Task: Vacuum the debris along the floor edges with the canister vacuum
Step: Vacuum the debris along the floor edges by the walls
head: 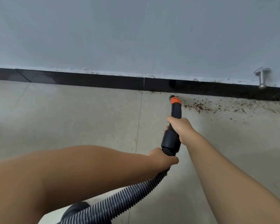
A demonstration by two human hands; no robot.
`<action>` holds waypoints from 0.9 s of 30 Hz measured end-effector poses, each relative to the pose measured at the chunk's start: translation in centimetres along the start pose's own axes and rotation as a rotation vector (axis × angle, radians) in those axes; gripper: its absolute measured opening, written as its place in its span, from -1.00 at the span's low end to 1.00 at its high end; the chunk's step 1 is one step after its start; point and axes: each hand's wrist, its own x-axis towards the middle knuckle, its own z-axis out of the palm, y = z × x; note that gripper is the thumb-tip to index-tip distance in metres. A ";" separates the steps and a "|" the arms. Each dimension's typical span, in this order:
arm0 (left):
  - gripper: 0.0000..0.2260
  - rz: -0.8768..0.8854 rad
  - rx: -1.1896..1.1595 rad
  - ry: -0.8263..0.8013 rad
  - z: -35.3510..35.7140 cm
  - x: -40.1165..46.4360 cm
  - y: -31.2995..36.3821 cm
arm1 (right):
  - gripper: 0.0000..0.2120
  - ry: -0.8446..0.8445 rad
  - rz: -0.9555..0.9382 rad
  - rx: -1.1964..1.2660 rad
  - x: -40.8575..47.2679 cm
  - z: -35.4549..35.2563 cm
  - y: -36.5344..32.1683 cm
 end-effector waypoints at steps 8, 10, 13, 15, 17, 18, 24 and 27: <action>-0.77 0.034 0.046 0.016 0.5 1.0 1.8 | -0.88 -0.016 0.050 0.095 0.8 -1.9 -1.3; -0.73 0.034 0.034 0.029 0.1 1.1 1.5 | -0.88 -0.043 0.054 0.080 0.8 -1.3 -1.4; -0.73 0.029 0.000 0.052 -0.3 0.9 0.8 | -0.86 -0.091 0.049 0.047 0.8 0.0 -1.5; -0.78 0.027 -0.015 0.070 -0.7 0.9 0.4 | -0.83 -0.115 0.041 0.032 0.9 0.9 -1.6; -0.80 0.023 -0.033 0.083 -1.3 0.9 0.1 | -0.83 -0.135 0.034 0.015 0.9 1.9 -1.6; -0.80 0.020 -0.042 0.086 -1.6 0.9 0.0 | -0.83 -0.143 0.030 0.006 0.9 2.3 -1.6; -0.81 0.010 -0.089 0.128 -2.9 0.8 -1.0 | -0.87 -0.189 0.013 -0.051 0.7 4.7 -1.6; -0.82 0.003 -0.122 0.138 -3.6 0.7 -1.4 | -0.87 -0.214 -0.007 -0.084 0.7 6.0 -1.6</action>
